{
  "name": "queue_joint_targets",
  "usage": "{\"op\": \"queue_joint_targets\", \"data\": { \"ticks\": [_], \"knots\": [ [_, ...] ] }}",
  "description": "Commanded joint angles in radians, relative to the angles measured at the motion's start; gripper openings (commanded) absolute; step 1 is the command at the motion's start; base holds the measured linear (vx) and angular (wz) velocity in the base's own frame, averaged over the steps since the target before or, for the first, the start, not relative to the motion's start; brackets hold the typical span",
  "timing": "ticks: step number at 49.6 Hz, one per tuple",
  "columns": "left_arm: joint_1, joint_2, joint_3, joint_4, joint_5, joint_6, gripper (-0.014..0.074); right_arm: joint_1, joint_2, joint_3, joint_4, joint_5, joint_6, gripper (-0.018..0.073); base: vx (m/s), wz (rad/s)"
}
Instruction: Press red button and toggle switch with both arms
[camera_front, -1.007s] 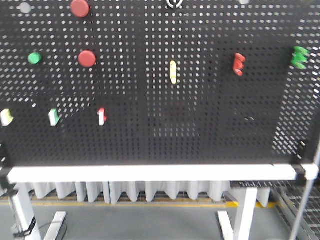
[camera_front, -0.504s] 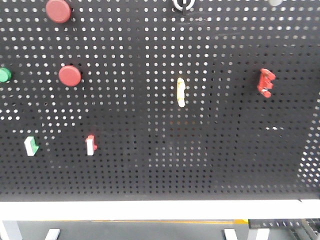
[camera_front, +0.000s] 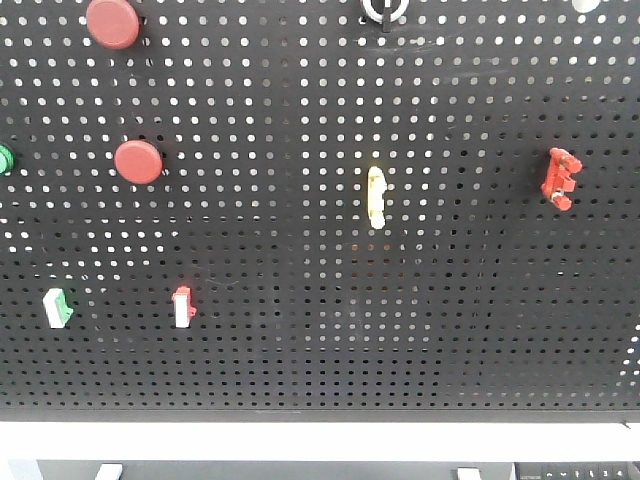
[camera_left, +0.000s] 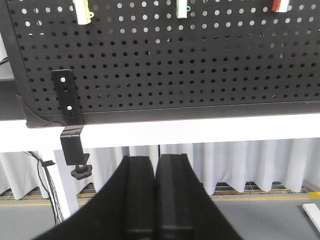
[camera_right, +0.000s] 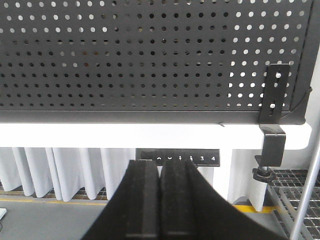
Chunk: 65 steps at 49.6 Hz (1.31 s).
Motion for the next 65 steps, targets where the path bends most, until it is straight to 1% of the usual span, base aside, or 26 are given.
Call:
{"op": "queue_joint_targets", "data": {
  "ticks": [1,11,17,23,29,31,33,35,36,37,40,42,46,50,52,58,62,63,65],
  "knots": [
    [-0.002,-0.006,0.026,-0.01,-0.083,-0.007,0.0001,-0.005,-0.006,0.01,-0.001,-0.082,-0.005,-0.0003,0.0,0.0],
    [-0.002,-0.006,0.026,-0.01,-0.089,-0.007,0.0001,-0.005,-0.006,0.01,-0.004,-0.09,-0.005,-0.0003,0.0,0.0],
    [-0.002,-0.006,0.026,-0.01,-0.134,-0.007,0.0001,-0.005,-0.006,0.01,-0.003,-0.097,-0.005,-0.0003,0.0,0.0],
    [-0.002,-0.006,0.026,-0.01,-0.251,-0.007,0.0001,-0.005,-0.006,0.01,-0.003,-0.181,-0.004,-0.0003,0.0,0.0],
    [-0.002,-0.006,0.026,-0.01,-0.393,-0.007,0.0001,-0.005,-0.006,0.008,-0.003,-0.327,-0.002,-0.0003,0.0,0.0],
    [-0.002,-0.006,0.025,-0.01,-0.445,-0.007,0.0001,-0.005,-0.006,-0.001,-0.003,-0.355,0.004,-0.0003,0.0,0.0],
    [-0.002,-0.006,0.021,-0.01,-0.475,-0.009,0.0001,-0.005,-0.006,-0.019,-0.003,-0.361,0.015,-0.0003,0.0,0.0],
    [-0.002,-0.006,0.006,-0.01,-0.486,-0.032,0.0001,-0.005,-0.001,-0.055,-0.004,-0.348,0.015,-0.0003,0.0,0.0],
    [-0.002,-0.001,-0.029,-0.009,-0.468,-0.076,0.0001,-0.005,0.015,-0.121,-0.004,-0.309,0.015,-0.0003,0.0,0.0],
    [-0.002,0.003,-0.049,-0.008,-0.452,-0.087,0.0001,-0.005,0.026,-0.141,-0.007,-0.291,0.015,-0.0003,0.0,0.0],
    [-0.002,0.029,-0.129,0.002,-0.393,-0.089,0.0001,-0.005,0.068,-0.238,-0.013,-0.242,0.006,-0.0003,0.0,0.0],
    [-0.002,0.059,-0.194,0.024,-0.36,-0.086,0.0001,-0.005,0.113,-0.31,-0.013,-0.211,0.001,-0.0003,0.0,0.0],
    [-0.002,0.133,-0.312,0.075,-0.339,-0.086,0.0001,-0.005,0.221,-0.428,-0.013,-0.172,-0.002,-0.0003,0.0,0.0],
    [-0.002,0.254,-0.457,0.116,-0.347,-0.087,0.0001,-0.005,0.346,-0.547,-0.013,-0.159,-0.002,-0.0003,0.0,0.0],
    [-0.002,0.309,-0.515,0.129,-0.347,-0.087,0.0001,-0.005,0.403,-0.596,-0.013,-0.163,-0.002,-0.0003,0.0,0.0],
    [-0.002,0.486,-0.661,0.13,-0.348,-0.087,0.0001,-0.005,0.558,-0.726,-0.013,-0.194,-0.001,-0.0003,0.0,0.0],
    [-0.004,0.592,-0.741,0.13,-0.353,-0.087,0.0001,-0.005,0.66,-0.783,-0.007,-0.263,0.0,-0.0003,0.0,0.0],
    [-0.025,0.71,-0.794,0.13,-0.39,-0.087,0.0001,-0.005,0.749,-0.825,-0.004,-0.346,0.008,-0.0003,0.0,0.0],
    [-0.04,0.746,-0.806,0.13,-0.417,-0.087,0.0001,-0.005,0.77,-0.832,-0.004,-0.367,0.015,-0.0003,0.0,0.0]
  ]
}}
